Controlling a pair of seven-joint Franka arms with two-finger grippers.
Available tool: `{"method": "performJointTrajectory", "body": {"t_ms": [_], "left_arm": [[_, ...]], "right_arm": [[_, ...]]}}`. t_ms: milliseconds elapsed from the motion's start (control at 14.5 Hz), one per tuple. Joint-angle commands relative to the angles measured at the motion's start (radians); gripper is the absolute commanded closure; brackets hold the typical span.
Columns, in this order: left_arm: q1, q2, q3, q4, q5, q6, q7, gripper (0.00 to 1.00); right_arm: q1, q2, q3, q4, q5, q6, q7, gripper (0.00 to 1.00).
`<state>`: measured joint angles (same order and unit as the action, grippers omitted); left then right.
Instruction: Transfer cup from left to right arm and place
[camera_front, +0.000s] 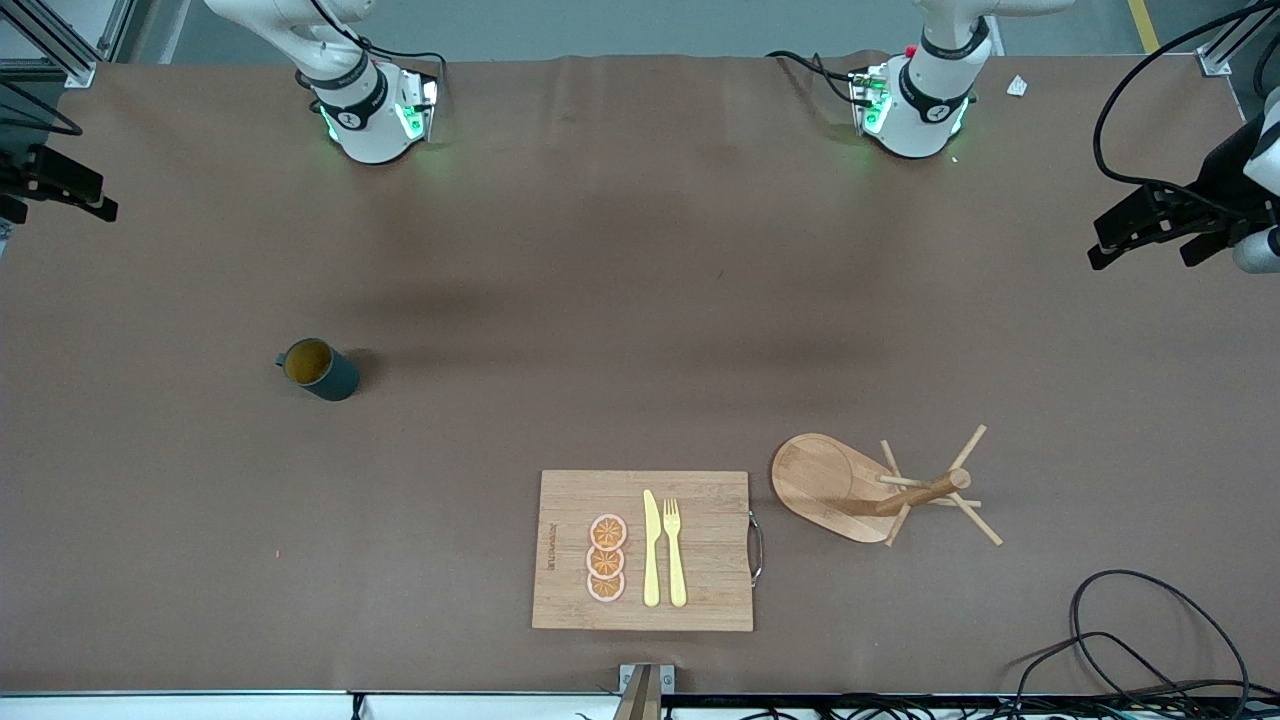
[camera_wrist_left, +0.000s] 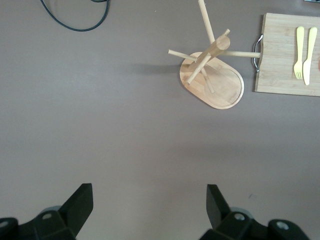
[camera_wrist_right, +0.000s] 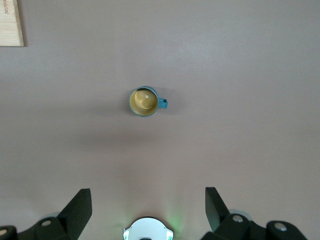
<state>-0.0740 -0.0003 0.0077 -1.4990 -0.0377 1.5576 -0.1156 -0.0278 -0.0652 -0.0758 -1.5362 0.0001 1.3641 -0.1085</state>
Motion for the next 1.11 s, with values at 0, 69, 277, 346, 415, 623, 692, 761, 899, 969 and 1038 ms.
{"method": "performJointTrajectory", "body": {"t_ms": [0, 69, 277, 346, 415, 623, 692, 761, 899, 969, 1038], "left_arm": [[0.003, -0.007, -0.006, 0.019, 0.015, 0.009, 0.001, 0.00], [0.003, -0.007, -0.006, 0.022, 0.015, 0.009, 0.001, 0.00], [0.003, -0.006, -0.006, 0.022, 0.010, 0.009, 0.001, 0.00], [0.005, -0.006, -0.006, 0.022, 0.007, 0.009, 0.001, 0.00], [0.005, -0.006, -0.006, 0.022, 0.007, 0.009, 0.001, 0.00], [0.005, -0.003, -0.006, 0.022, 0.009, 0.009, 0.002, 0.00], [0.005, -0.003, -0.006, 0.022, 0.010, 0.009, 0.002, 0.00], [0.006, -0.003, -0.006, 0.022, 0.010, 0.009, 0.004, 0.00], [0.005, -0.003, -0.006, 0.022, 0.012, 0.009, 0.004, 0.00], [0.006, -0.003, -0.006, 0.022, 0.012, 0.009, 0.002, 0.00], [0.005, -0.003, -0.006, 0.022, 0.012, 0.009, 0.002, 0.00]], "right_arm": [[0.006, -0.061, -0.002, -0.039, -0.003, 0.001, 0.006, 0.00], [0.008, -0.061, -0.002, -0.038, -0.003, 0.003, 0.006, 0.00], [0.009, -0.058, -0.001, -0.038, 0.001, 0.010, 0.006, 0.00], [0.011, -0.058, -0.001, -0.038, 0.003, 0.013, 0.006, 0.00], [0.011, -0.058, -0.001, -0.036, 0.006, 0.016, 0.006, 0.00], [0.008, -0.058, -0.002, -0.036, 0.011, 0.026, 0.004, 0.00], [0.008, -0.058, -0.002, -0.036, 0.011, 0.024, 0.004, 0.00], [0.009, -0.058, -0.002, -0.036, 0.011, 0.026, 0.004, 0.00], [0.008, -0.058, -0.002, -0.036, 0.011, 0.029, 0.004, 0.00], [0.009, -0.058, -0.002, -0.036, 0.011, 0.029, 0.004, 0.00], [0.009, -0.058, -0.002, -0.036, 0.011, 0.029, 0.004, 0.00]]}}
